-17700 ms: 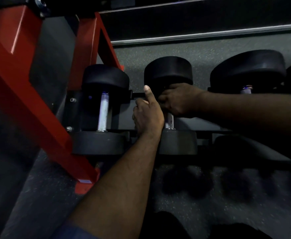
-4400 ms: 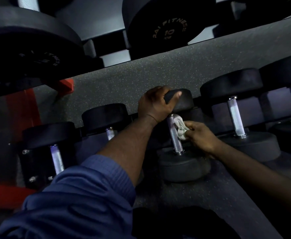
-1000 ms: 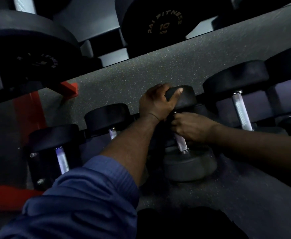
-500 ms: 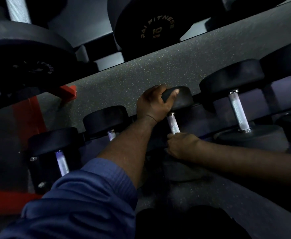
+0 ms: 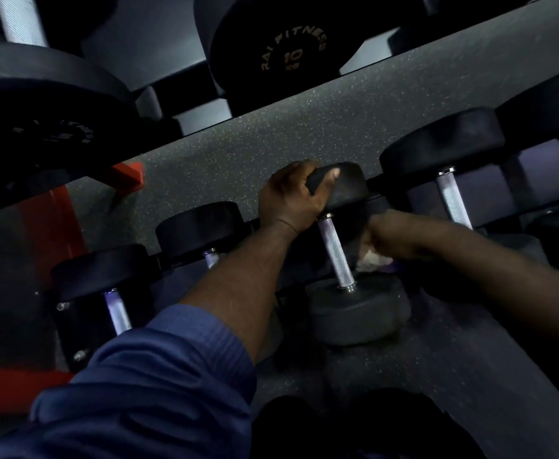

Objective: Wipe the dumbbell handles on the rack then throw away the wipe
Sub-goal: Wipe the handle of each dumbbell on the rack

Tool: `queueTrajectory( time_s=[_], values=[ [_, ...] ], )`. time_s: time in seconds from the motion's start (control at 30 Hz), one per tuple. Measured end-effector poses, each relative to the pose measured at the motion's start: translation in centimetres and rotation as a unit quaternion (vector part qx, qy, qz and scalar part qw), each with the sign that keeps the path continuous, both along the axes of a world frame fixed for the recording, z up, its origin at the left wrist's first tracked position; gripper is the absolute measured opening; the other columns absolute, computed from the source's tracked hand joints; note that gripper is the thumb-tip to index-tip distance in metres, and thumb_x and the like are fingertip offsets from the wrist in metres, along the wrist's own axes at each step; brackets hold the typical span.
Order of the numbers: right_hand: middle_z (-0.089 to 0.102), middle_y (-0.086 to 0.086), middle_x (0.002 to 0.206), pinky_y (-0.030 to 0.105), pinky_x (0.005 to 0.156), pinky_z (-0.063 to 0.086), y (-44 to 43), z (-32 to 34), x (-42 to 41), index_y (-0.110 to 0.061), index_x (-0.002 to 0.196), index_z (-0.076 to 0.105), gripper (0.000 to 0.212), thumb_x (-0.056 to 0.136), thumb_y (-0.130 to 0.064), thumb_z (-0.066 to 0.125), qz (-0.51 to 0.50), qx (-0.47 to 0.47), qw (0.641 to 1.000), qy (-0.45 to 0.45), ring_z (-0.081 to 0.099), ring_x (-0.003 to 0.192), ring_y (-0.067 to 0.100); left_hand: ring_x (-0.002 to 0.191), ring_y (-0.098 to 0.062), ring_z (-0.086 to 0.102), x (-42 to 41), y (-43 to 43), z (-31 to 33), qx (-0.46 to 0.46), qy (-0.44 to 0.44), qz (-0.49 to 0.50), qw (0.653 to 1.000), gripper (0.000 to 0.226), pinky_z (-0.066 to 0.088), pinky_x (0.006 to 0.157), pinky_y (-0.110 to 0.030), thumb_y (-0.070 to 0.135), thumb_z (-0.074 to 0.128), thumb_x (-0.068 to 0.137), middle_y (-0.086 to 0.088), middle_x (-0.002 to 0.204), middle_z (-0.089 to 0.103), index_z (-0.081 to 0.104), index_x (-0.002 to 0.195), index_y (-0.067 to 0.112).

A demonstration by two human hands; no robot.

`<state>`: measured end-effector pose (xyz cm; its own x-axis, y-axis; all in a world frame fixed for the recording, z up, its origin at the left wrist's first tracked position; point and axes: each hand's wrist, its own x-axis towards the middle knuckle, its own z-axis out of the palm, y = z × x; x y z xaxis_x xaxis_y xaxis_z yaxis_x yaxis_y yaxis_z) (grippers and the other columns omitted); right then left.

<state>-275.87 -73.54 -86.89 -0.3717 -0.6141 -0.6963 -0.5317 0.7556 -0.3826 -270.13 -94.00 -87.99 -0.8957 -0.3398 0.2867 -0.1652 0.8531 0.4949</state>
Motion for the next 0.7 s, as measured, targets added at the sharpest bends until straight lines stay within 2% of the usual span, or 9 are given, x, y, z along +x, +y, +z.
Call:
queueTrajectory(
  time_s=[0.07,0.2,0.27,0.37,0.43,0.47,0.53,0.6,0.7],
  values=[
    [0.075,0.008,0.086,0.022,0.064,0.050,1.1,-1.4,0.8,-0.013,0.096,0.077,0.024,0.092,0.004,0.060,-0.152,-0.090,0.983,-0.049,0.066,0.071,0.009,0.093,-0.023,0.070,0.0,0.2,0.1,-0.010,0.004,0.002,1.000,0.055,0.055,0.076,-0.033,0.069,0.046,0.093,0.003,0.097,0.075,0.075,0.100,0.023],
    [0.074,0.000,0.090,0.030,0.079,0.056,0.8,-5.0,3.6,-0.020,0.082,0.071,0.028,0.087,0.002,0.056,-0.056,-0.057,0.987,-0.136,0.069,0.084,0.013,0.095,-0.019,0.071,0.0,0.2,0.2,0.001,-0.003,0.001,1.000,0.055,0.055,0.080,-0.032,0.069,0.047,0.094,0.005,0.100,0.076,0.077,0.104,0.024],
    [0.071,-0.007,0.084,0.024,0.074,0.053,0.7,-4.8,2.7,-0.023,0.081,0.069,0.032,0.085,0.005,0.054,-0.058,-0.057,0.981,-0.177,0.065,0.081,0.010,0.095,-0.020,0.071,0.0,0.2,0.2,-0.005,0.002,0.000,1.000,0.053,0.056,0.080,-0.033,0.066,0.049,0.096,0.003,0.100,0.077,0.077,0.104,0.022],
    [0.073,0.006,0.078,0.025,0.064,0.048,1.8,-3.9,1.3,-0.017,0.081,0.073,0.034,0.079,0.014,0.061,-0.118,-0.078,0.965,-0.220,0.061,0.069,0.015,0.093,-0.023,0.072,0.1,0.3,0.3,-0.011,0.013,0.000,1.000,0.049,0.056,0.080,-0.036,0.061,0.052,0.097,0.000,0.098,0.077,0.077,0.103,0.019],
    [0.072,0.011,0.074,0.025,0.059,0.049,2.2,-3.1,1.2,-0.005,0.088,0.075,0.030,0.078,0.019,0.060,-0.218,-0.118,0.924,-0.293,0.062,0.064,0.017,0.094,-0.026,0.072,0.1,0.4,0.3,-0.014,0.016,0.000,1.000,0.048,0.056,0.081,-0.038,0.058,0.054,0.098,-0.004,0.099,0.077,0.078,0.105,0.017],
    [0.071,0.009,0.072,0.023,0.056,0.049,2.0,-3.0,1.2,-0.004,0.089,0.075,0.026,0.080,0.017,0.061,-0.284,-0.144,0.899,-0.300,0.062,0.062,0.016,0.094,-0.026,0.072,0.2,0.3,0.3,-0.011,0.014,0.002,1.000,0.048,0.056,0.081,-0.038,0.057,0.054,0.099,-0.005,0.099,0.077,0.077,0.106,0.016],
    [0.071,0.005,0.068,0.026,0.055,0.048,1.0,-3.8,1.0,-0.011,0.081,0.076,0.005,0.084,-0.007,0.074,-0.443,-0.200,0.856,-0.179,0.062,0.060,0.015,0.094,-0.027,0.072,0.2,0.4,0.3,0.000,0.013,0.001,1.000,0.047,0.057,0.081,-0.038,0.056,0.055,0.099,-0.005,0.099,0.077,0.077,0.106,0.015],
    [0.074,0.004,0.073,0.031,0.064,0.055,-0.6,-4.7,1.1,-0.013,0.082,0.075,0.021,0.079,-0.033,0.080,-0.505,-0.208,0.836,-0.061,0.068,0.069,0.017,0.091,-0.026,0.072,0.2,0.5,0.4,-0.002,0.010,0.003,1.000,0.047,0.056,0.079,-0.039,0.056,0.055,0.099,-0.004,0.096,0.076,0.077,0.103,0.015],
    [0.076,0.002,0.085,0.044,0.081,0.061,-3.3,-6.3,2.3,-0.013,0.089,0.073,0.029,0.071,-0.035,0.074,-0.512,-0.244,0.807,-0.163,0.072,0.084,0.019,0.089,-0.024,0.071,0.2,0.7,0.7,0.007,0.006,-0.002,1.000,0.045,0.055,0.078,-0.036,0.056,0.054,0.099,-0.002,0.095,0.076,0.077,0.100,0.017]
  ],
)
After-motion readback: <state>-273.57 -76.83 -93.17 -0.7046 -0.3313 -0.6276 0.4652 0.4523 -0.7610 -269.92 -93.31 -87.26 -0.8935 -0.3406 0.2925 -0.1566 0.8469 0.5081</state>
